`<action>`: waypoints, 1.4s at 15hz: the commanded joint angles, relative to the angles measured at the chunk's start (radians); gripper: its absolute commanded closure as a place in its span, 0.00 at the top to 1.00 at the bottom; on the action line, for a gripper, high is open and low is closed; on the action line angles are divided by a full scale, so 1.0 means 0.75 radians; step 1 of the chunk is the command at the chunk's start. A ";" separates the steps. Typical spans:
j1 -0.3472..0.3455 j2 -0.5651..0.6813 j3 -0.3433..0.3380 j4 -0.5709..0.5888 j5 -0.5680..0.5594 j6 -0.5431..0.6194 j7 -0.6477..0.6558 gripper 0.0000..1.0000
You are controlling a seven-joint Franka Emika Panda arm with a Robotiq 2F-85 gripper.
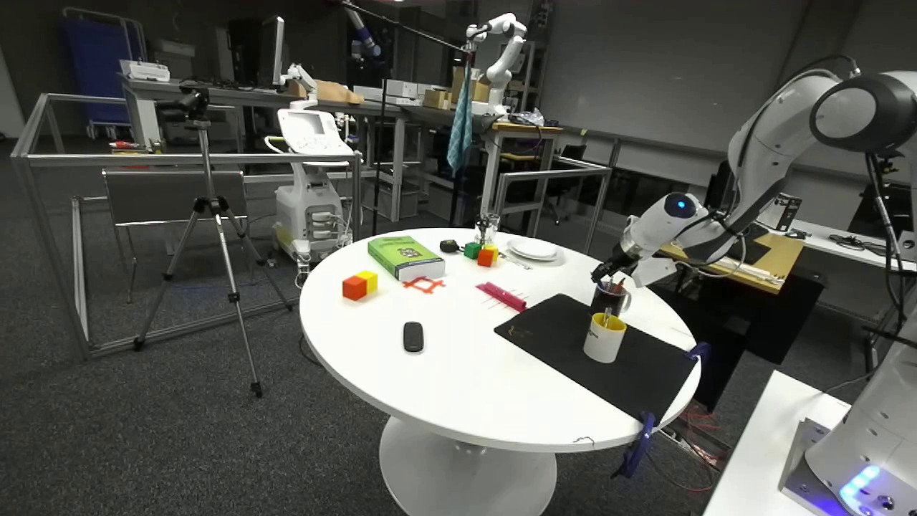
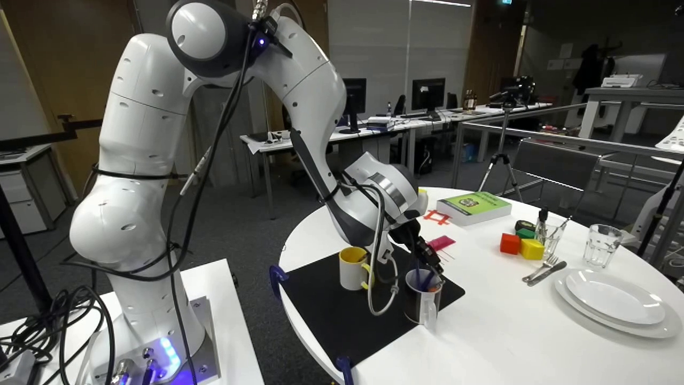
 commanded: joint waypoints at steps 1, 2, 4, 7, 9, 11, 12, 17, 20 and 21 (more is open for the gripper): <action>-0.017 -0.073 0.009 0.006 -0.085 0.027 0.060 0.98; -0.020 -0.090 0.009 0.006 -0.093 0.034 0.069 1.00; -0.024 -0.128 0.009 0.000 -0.107 0.048 0.088 1.00; -0.017 -0.183 -0.017 -0.047 -0.080 0.075 0.042 1.00; 0.001 -0.201 -0.052 -0.112 -0.049 0.089 -0.026 1.00; 0.015 -0.210 -0.084 -0.172 -0.050 0.102 -0.081 1.00; 0.022 -0.214 -0.099 -0.204 -0.047 0.103 -0.106 1.00; 0.046 -0.251 -0.138 -0.299 -0.032 0.092 -0.175 1.00; 0.075 -0.289 -0.159 -0.347 -0.022 0.089 -0.207 1.00; 0.090 -0.300 -0.170 -0.371 -0.014 0.084 -0.227 1.00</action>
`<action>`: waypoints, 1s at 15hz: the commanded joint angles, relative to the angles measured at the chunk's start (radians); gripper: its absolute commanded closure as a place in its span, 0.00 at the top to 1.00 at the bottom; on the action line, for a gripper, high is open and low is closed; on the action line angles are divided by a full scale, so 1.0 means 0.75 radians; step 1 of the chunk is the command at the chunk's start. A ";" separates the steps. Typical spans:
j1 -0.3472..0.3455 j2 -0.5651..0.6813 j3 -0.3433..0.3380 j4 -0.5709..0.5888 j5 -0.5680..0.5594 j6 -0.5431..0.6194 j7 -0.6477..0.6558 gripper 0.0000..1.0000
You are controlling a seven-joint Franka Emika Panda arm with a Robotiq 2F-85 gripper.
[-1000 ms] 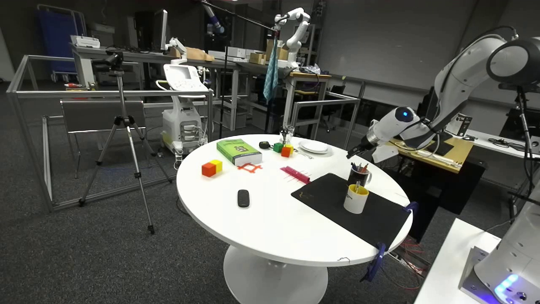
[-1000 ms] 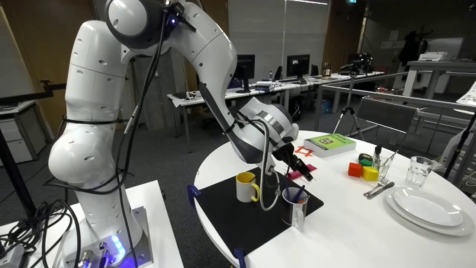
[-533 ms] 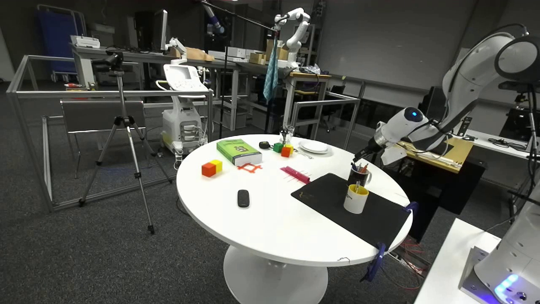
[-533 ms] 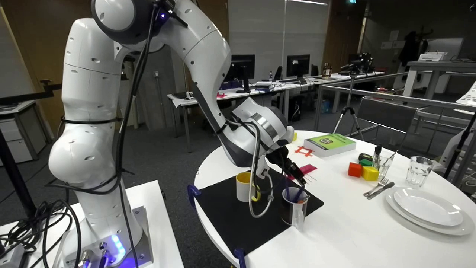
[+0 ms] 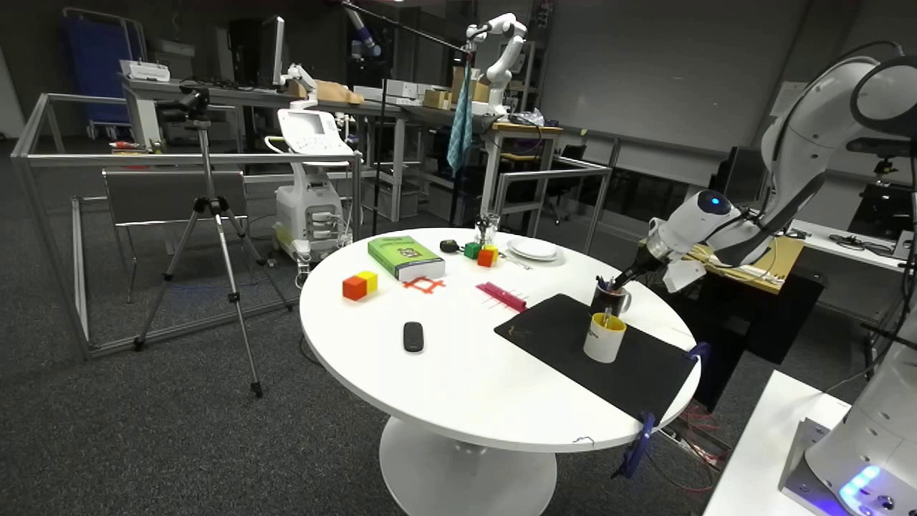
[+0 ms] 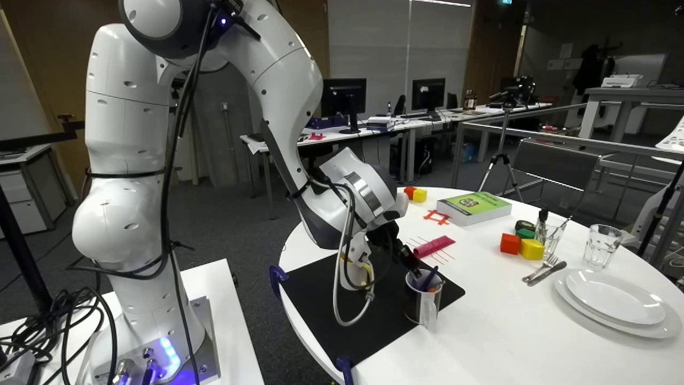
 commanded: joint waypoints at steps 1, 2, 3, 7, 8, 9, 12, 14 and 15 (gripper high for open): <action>0.067 -0.115 -0.067 -0.141 0.054 -0.027 -0.116 1.00; 0.084 -0.124 -0.079 -0.166 0.072 -0.045 -0.131 1.00; 0.101 -0.133 -0.092 -0.192 0.096 -0.057 -0.151 1.00; 0.158 -0.196 -0.087 -0.285 0.309 -0.204 -0.235 1.00; 0.165 -0.221 -0.071 -0.303 0.396 -0.251 -0.280 1.00; 0.172 -0.252 -0.056 -0.311 0.487 -0.295 -0.328 1.00; 0.188 -0.360 0.002 -0.310 0.769 -0.433 -0.485 1.00; 0.198 -0.431 0.041 -0.292 0.943 -0.511 -0.600 1.00; 0.205 -0.467 0.056 -0.284 1.030 -0.548 -0.663 1.00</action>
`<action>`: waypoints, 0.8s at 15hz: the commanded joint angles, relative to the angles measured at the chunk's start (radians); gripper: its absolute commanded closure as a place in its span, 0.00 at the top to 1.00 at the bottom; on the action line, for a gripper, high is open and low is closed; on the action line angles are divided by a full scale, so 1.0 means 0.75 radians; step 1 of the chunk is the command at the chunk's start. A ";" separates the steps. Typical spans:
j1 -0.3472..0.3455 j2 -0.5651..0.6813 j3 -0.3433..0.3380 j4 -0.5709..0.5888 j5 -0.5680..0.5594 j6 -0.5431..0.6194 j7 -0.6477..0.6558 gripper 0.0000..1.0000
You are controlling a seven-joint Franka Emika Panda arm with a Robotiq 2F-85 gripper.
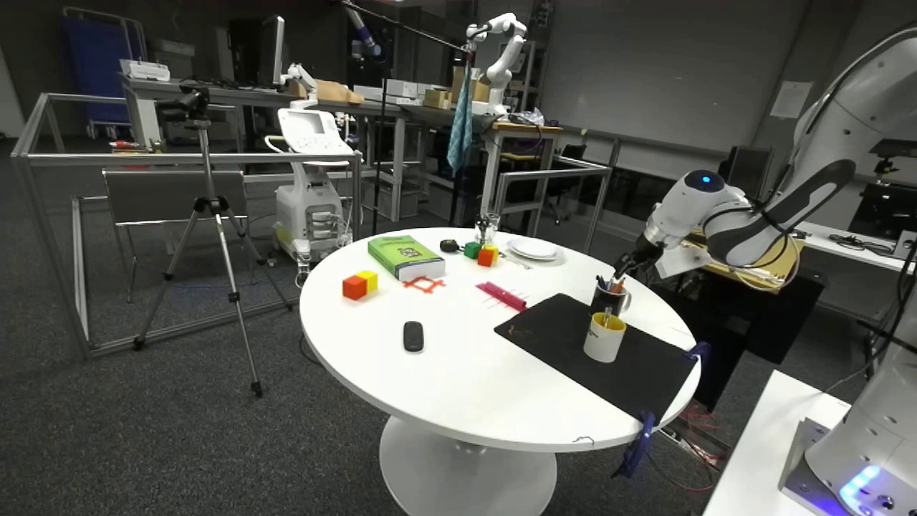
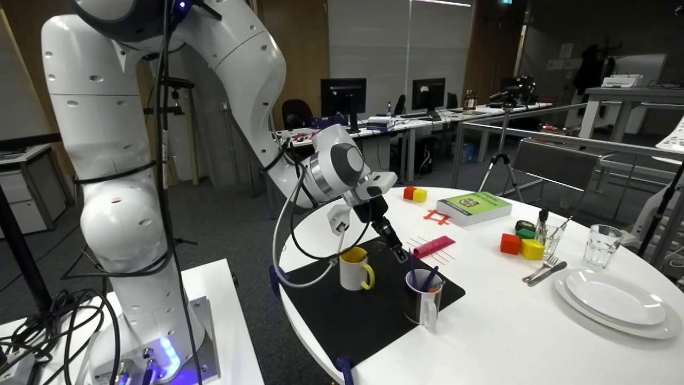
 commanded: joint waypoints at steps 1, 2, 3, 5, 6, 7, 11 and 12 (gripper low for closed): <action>0.025 -0.199 0.049 -0.024 0.271 -0.162 -0.223 1.00; 0.032 -0.231 0.061 -0.021 0.364 -0.198 -0.300 1.00; 0.046 -0.259 0.070 -0.016 0.452 -0.236 -0.363 1.00; -0.105 -0.281 0.262 0.006 0.624 -0.313 -0.448 1.00; -0.133 -0.288 0.312 0.019 0.691 -0.355 -0.466 1.00; -0.157 -0.291 0.354 0.028 0.755 -0.386 -0.485 1.00; -0.236 -0.280 0.471 0.062 0.878 -0.457 -0.446 1.00; -0.255 -0.276 0.487 0.066 0.891 -0.446 -0.422 1.00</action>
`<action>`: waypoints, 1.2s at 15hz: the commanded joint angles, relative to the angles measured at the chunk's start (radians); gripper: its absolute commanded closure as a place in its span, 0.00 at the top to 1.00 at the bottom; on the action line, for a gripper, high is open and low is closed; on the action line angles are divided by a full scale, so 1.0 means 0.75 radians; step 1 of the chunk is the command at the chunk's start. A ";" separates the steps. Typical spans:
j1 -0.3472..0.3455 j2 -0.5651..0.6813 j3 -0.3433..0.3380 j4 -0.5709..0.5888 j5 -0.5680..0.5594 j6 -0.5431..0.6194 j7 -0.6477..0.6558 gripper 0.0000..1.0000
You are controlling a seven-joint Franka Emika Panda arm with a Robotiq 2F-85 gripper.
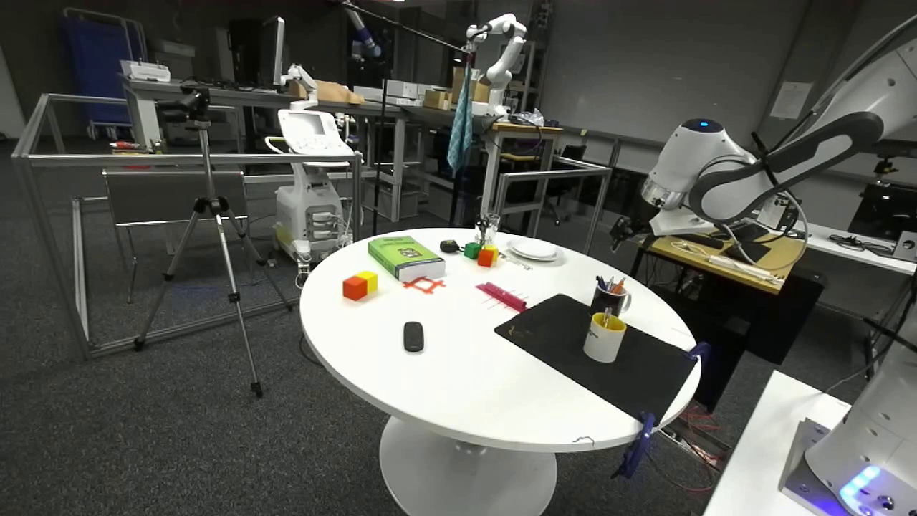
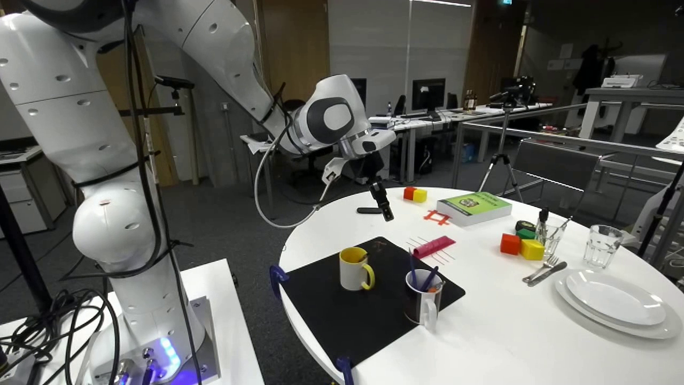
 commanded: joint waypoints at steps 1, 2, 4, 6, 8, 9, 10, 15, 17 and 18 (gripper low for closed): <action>-0.088 -0.007 0.081 0.028 0.072 -0.020 0.040 1.00; -0.106 -0.004 0.093 0.027 0.071 -0.003 0.078 1.00; -0.118 0.000 0.108 0.012 0.061 0.003 0.061 1.00; -0.133 0.000 0.116 0.014 0.060 0.004 0.101 1.00; -0.136 0.000 0.117 0.014 0.059 0.004 0.107 1.00; -0.136 0.000 0.118 0.014 0.059 0.004 0.110 1.00; -0.136 0.000 0.118 0.014 0.059 0.004 0.110 1.00; -0.143 0.001 0.125 0.013 0.037 0.004 0.150 1.00; -0.147 0.013 0.146 0.014 0.019 0.004 0.222 1.00; -0.157 0.024 0.168 0.016 -0.018 0.025 0.341 1.00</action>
